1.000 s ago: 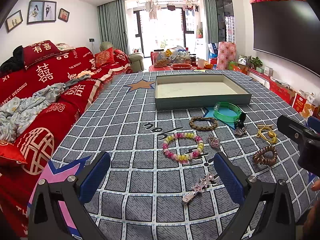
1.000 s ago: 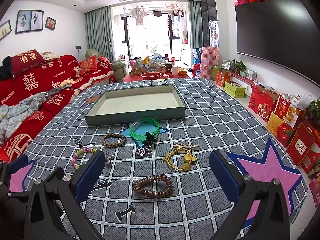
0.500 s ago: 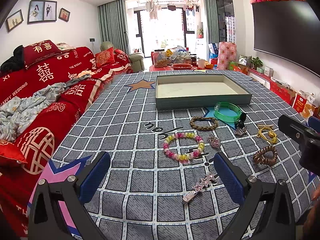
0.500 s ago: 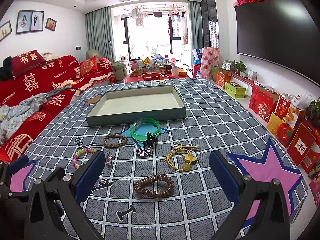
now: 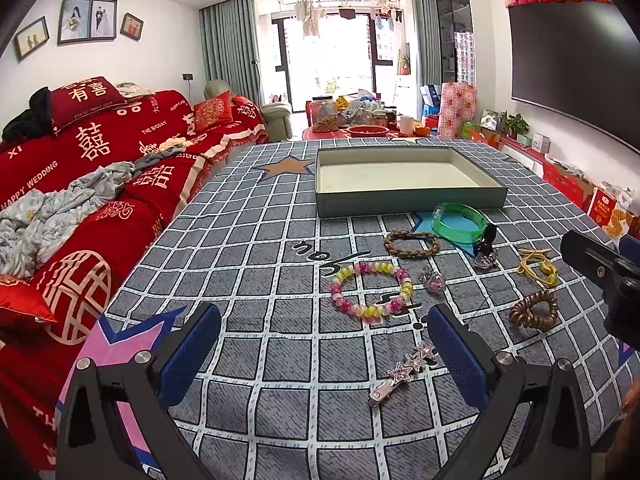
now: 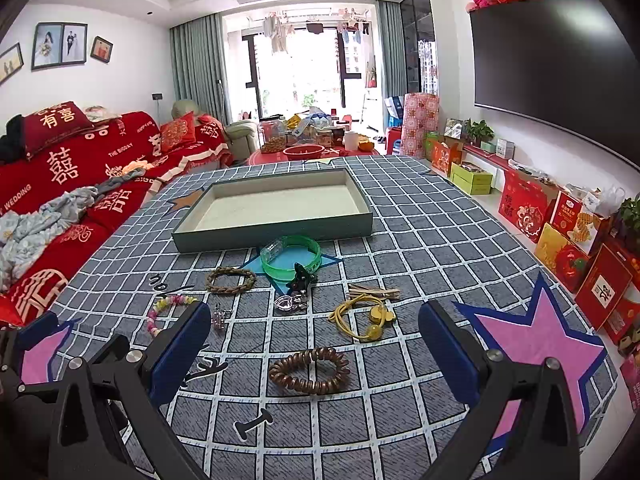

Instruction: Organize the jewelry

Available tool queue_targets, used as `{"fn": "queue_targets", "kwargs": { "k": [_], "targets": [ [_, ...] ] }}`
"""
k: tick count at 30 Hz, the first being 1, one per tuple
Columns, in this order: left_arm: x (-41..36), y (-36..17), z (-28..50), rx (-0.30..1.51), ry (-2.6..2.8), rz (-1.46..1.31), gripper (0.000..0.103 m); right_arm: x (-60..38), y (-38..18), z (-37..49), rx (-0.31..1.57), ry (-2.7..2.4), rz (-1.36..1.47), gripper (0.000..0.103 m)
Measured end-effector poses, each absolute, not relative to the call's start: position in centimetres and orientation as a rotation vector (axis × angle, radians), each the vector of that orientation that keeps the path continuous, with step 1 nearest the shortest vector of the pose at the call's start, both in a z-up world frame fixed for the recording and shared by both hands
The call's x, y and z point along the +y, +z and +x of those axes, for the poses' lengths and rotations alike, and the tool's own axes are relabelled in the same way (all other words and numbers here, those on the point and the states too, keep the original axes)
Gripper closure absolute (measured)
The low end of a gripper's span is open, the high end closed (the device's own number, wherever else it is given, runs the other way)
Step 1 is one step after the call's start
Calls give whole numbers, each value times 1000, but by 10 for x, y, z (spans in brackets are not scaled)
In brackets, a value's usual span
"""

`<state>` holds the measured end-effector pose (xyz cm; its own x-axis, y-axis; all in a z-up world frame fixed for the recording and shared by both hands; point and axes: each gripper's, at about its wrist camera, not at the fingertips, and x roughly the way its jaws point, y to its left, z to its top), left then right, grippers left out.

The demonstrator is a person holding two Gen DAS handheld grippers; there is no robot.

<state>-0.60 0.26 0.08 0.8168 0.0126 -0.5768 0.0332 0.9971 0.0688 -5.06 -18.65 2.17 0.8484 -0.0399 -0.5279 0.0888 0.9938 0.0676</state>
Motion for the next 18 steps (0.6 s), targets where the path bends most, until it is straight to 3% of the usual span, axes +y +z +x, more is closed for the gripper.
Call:
{"fn": "queue_targets", "kwargs": {
  "k": [18],
  "targets": [
    [4,-7,-2,661,-13,71,0,-195,14,-47,589,-40,136,0]
  ]
}}
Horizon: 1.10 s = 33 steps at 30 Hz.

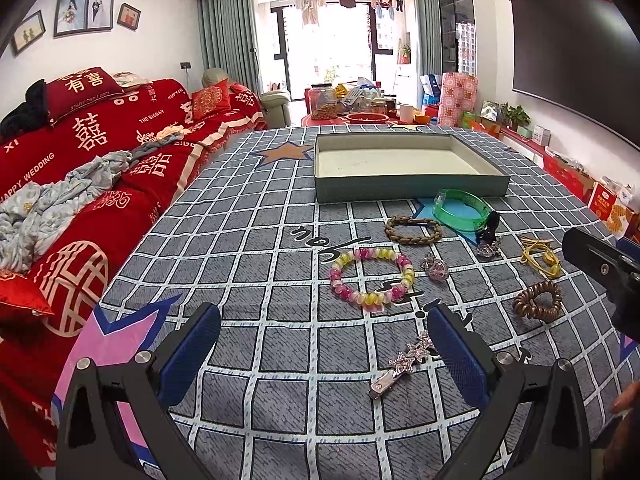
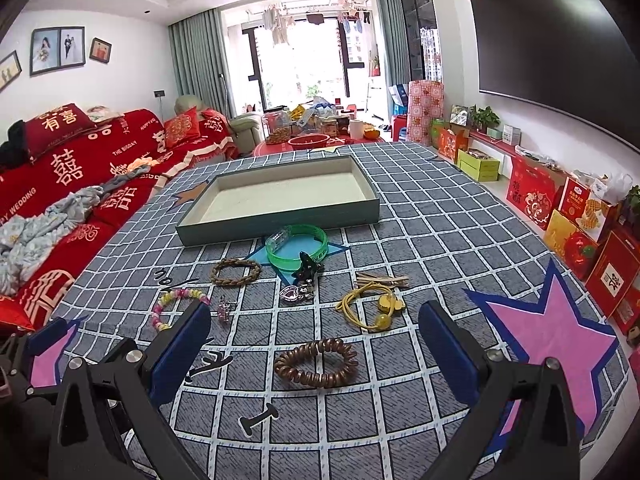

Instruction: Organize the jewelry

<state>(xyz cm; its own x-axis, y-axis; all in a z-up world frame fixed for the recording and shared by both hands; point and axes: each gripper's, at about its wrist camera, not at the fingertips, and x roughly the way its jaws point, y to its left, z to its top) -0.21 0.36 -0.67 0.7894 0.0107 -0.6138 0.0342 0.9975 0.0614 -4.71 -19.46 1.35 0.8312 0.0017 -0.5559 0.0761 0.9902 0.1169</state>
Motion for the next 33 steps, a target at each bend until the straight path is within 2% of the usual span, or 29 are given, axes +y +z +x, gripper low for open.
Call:
{"fn": "queue_targets", "kwargs": {
  "k": [23,33],
  "targets": [
    [10,-19,9,754,-33,39,0,-198,-1,-37,652,-16,176,0],
    [32,-27,40,861,-74,-34,0,-213,-13,-23,777,-14,166,0]
  ]
}}
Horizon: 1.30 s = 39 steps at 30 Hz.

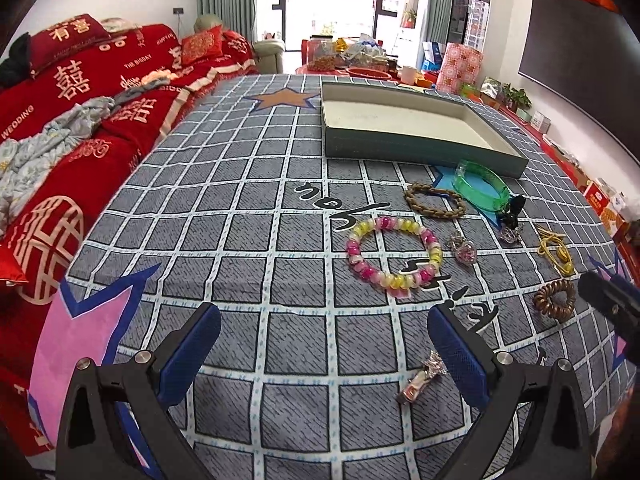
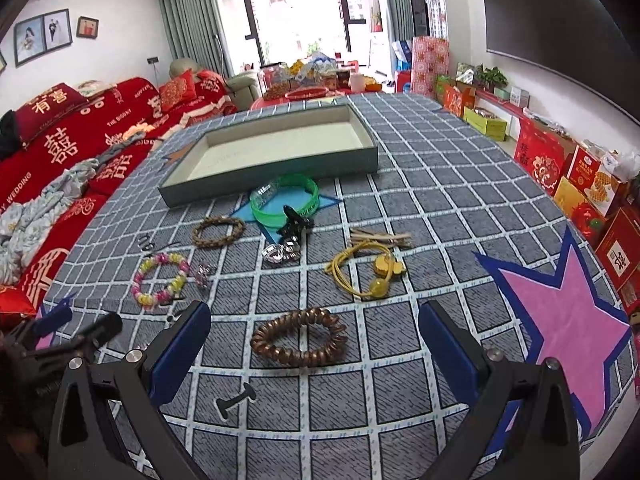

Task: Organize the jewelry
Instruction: 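Grasp the pink-and-yellow beaded bracelet with the left gripper while the right grasps the brown coiled bracelet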

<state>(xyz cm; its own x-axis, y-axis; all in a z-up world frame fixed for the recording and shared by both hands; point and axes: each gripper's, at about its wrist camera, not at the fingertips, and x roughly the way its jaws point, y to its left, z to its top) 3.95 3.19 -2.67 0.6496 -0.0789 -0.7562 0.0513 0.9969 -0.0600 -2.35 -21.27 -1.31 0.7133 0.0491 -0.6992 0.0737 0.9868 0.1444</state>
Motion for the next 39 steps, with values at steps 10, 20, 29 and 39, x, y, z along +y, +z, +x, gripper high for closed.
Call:
{"fn": "queue_targets", "kwargs": {
  "k": [10,20,29,39],
  "targets": [
    [27,-39,75,965,-190,-26,0,-222,-36,-14,921,-5,167,0],
    [7,-43,105,1008,-238,13,0,-213,-45,7,979,-2,134,0],
    [-10,-47,108,992,-236,113,0,-196,-49,10,987,-26,9,1],
    [-19,-38,97,934,-317,146,59,-198,-40,6,967,-23,17,48]
  ]
}}
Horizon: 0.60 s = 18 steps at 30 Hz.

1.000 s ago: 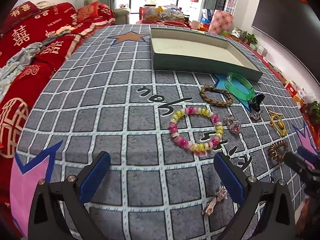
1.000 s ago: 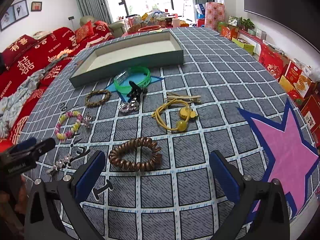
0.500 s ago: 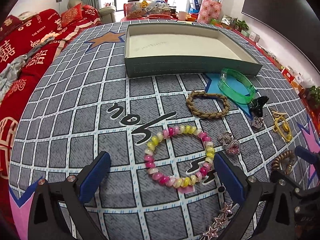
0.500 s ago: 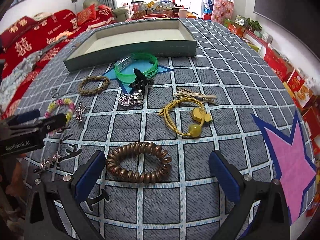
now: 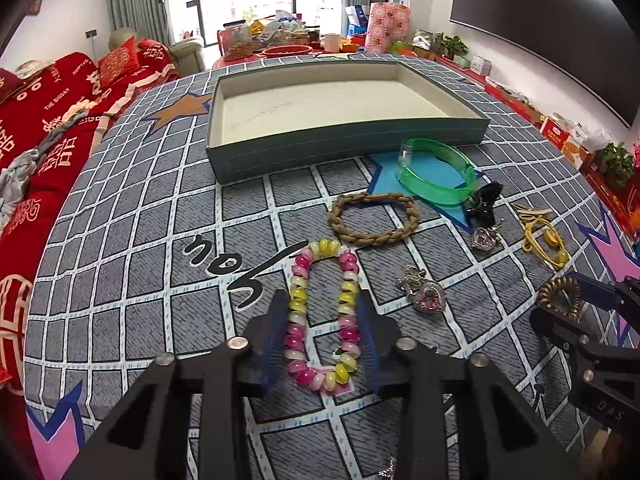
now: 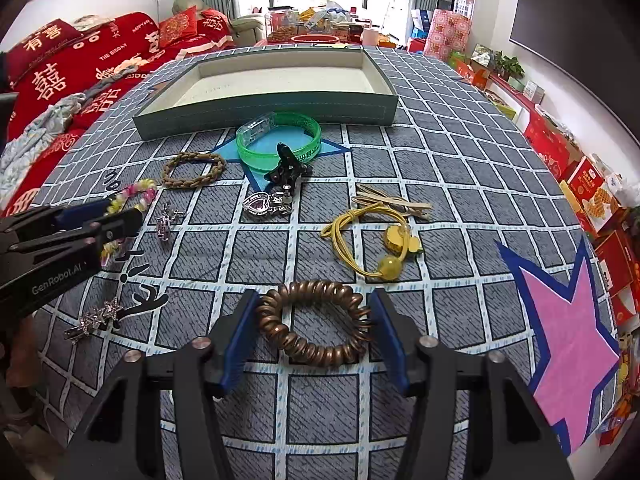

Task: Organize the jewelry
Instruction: 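Grasp the pink-and-yellow beaded bracelet with the left gripper while the right grasps the brown coiled bracelet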

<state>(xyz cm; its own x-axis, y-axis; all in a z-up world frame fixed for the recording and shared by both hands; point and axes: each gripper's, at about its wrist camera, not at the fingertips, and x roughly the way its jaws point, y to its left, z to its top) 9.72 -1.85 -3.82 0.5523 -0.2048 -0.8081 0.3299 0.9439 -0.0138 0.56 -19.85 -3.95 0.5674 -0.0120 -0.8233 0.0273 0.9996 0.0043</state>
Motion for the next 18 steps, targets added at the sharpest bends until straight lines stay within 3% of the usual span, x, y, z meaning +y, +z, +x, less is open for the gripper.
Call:
{"fn": "queue_targets", "kwargs": {
  "k": [1,2,18],
  "targets": [
    [-18,-38,97,933,-325,142,69,-200,-39,5,965,-24,19,53],
    [-18,-37,97,935,-332,133,70,-201,-38,4,964,-22,23,54],
    [1,-5,99,900,-369,38,70,-228,-14,18,956,65,237,63]
  ]
}}
